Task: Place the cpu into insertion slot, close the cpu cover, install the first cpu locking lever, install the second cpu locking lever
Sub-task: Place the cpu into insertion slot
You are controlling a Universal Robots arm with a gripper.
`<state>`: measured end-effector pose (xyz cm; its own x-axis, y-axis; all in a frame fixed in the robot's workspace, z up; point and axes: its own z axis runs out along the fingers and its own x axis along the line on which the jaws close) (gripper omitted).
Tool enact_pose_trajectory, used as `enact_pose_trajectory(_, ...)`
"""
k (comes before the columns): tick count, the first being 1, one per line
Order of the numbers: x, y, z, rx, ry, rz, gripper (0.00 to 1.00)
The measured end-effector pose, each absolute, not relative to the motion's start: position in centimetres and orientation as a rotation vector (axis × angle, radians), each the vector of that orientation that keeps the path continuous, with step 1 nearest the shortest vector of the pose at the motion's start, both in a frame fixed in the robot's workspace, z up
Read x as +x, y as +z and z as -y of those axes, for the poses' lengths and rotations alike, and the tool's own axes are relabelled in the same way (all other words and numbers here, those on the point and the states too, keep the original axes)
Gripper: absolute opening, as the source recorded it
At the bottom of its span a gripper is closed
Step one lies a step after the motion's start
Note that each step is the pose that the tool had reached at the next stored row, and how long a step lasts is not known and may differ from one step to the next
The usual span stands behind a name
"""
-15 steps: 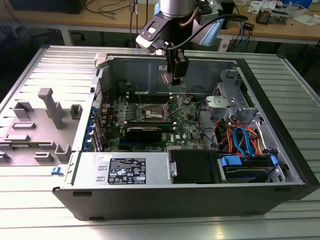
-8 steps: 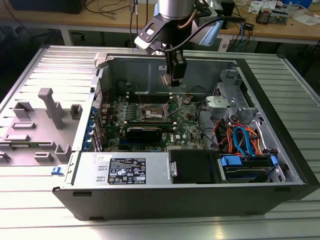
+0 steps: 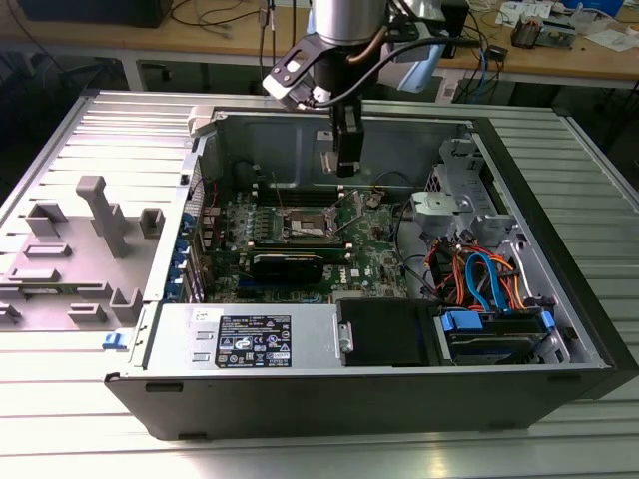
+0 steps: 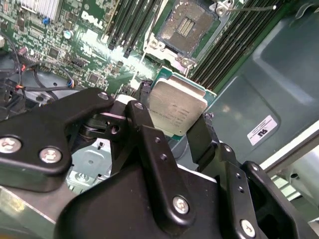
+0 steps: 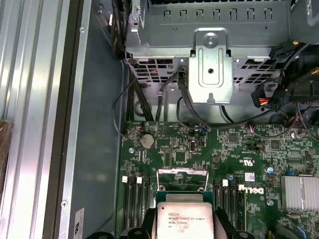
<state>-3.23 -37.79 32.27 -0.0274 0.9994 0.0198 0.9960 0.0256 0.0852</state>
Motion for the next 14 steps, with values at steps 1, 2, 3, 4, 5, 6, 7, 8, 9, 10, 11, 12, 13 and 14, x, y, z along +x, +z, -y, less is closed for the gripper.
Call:
enact_pose_trajectory(1,-3.46,32.24,37.79,2.159,0.116,-2.217,0.54)
enact_pose_trajectory(2,-3.59,32.23,37.79,2.159,0.116,-2.217,0.54)
enact_pose_trajectory(3,-3.67,32.22,37.78,2.159,0.116,-2.217,0.54)
enact_pose_trajectory(4,-3.67,32.22,37.79,2.159,0.116,-2.217,0.54)
enact_pose_trajectory(5,-3.71,32.22,37.79,2.159,0.116,-2.217,0.54)
enact_pose_trajectory(6,-3.74,32.22,37.79,2.159,0.116,-2.217,0.54)
enact_pose_trajectory(7,-3.75,32.22,37.79,2.159,0.116,-2.217,0.54)
enact_pose_trajectory(8,-3.75,32.22,37.79,2.159,0.116,-2.217,0.54)
enact_pose_trajectory(9,-3.75,32.22,37.79,2.159,0.116,-2.217,0.54)
enact_pose_trajectory(10,-3.75,32.22,37.78,2.159,0.116,-2.217,0.54)
enact_pose_trajectory(11,-3.76,32.21,37.77,2.159,0.116,-2.217,0.54)
enact_pose_trajectory(12,-3.75,32.20,37.76,2.159,0.116,-2.217,0.54)
enact_pose_trajectory(13,-3.75,32.19,37.76,2.159,0.116,-2.217,0.54)
enact_pose_trajectory(14,-3.75,32.18,37.76,2.159,0.116,-2.217,0.54)
